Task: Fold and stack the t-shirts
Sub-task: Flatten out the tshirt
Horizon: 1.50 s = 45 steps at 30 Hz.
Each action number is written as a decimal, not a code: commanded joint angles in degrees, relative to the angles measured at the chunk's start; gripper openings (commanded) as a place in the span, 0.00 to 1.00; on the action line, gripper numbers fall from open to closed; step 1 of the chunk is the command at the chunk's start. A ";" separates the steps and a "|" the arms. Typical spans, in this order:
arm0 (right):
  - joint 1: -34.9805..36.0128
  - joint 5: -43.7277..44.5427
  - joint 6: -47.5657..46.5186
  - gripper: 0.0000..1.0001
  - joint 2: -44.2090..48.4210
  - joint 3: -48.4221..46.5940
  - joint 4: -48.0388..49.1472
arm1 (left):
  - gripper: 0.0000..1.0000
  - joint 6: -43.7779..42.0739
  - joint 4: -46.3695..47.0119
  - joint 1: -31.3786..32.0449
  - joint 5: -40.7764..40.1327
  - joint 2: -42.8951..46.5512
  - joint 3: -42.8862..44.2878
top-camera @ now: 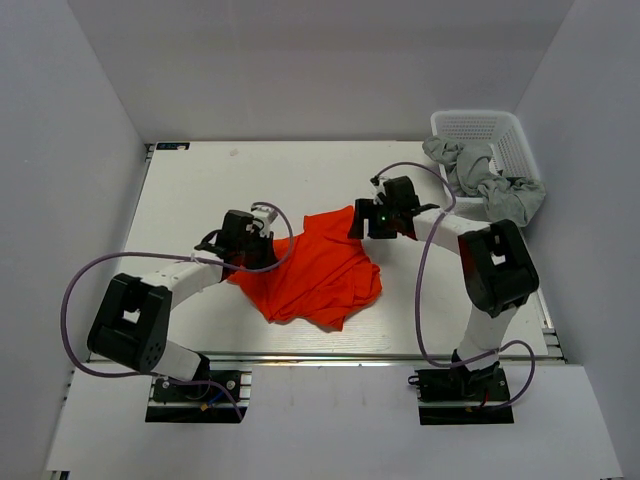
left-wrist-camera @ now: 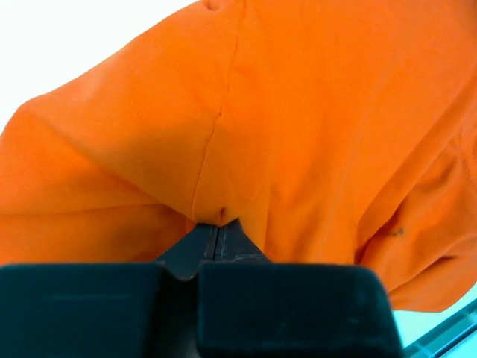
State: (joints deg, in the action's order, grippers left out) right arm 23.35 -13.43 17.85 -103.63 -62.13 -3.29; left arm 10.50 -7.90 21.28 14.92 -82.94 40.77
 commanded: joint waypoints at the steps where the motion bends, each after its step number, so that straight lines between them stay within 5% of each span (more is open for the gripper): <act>1: 0.64 0.86 0.43 0.79 -2.71 -5.28 0.21 | 0.00 0.22 -0.45 0.43 -0.06 3.48 2.73; 9: 2.13 4.20 1.49 0.73 -10.97 -11.08 0.57 | 0.00 1.89 3.76 0.43 5.12 11.39 1.59; 12: 2.75 7.01 1.67 0.63 -12.91 -12.66 0.39 | 0.00 1.89 2.55 0.43 5.12 12.80 1.59; 18: 4.33 5.61 0.61 0.33 -13.96 -13.98 2.58 | 0.00 1.89 2.01 0.43 5.29 14.56 1.59; 21: 4.77 5.43 0.61 0.01 -14.23 -15.12 2.50 | 0.00 1.89 2.01 0.43 5.30 14.56 2.12; 29: 4.86 11.05 1.76 0.00 -3.52 -7.60 14.25 | 0.00 1.89 0.78 0.43 4.59 15.08 4.66; 38: 5.30 18.34 -2.90 0.00 22.85 2.09 26.93 | 0.00 1.89 1.31 0.43 4.68 19.03 12.30; 45: 5.04 27.40 -11.06 0.00 36.91 -0.09 28.07 | 0.00 -0.04 -3.09 0.43 -6.37 24.56 22.76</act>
State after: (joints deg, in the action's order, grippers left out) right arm 28.62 8.67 11.86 -70.59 -60.90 20.01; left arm 11.77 -10.35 21.56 14.13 -63.18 59.13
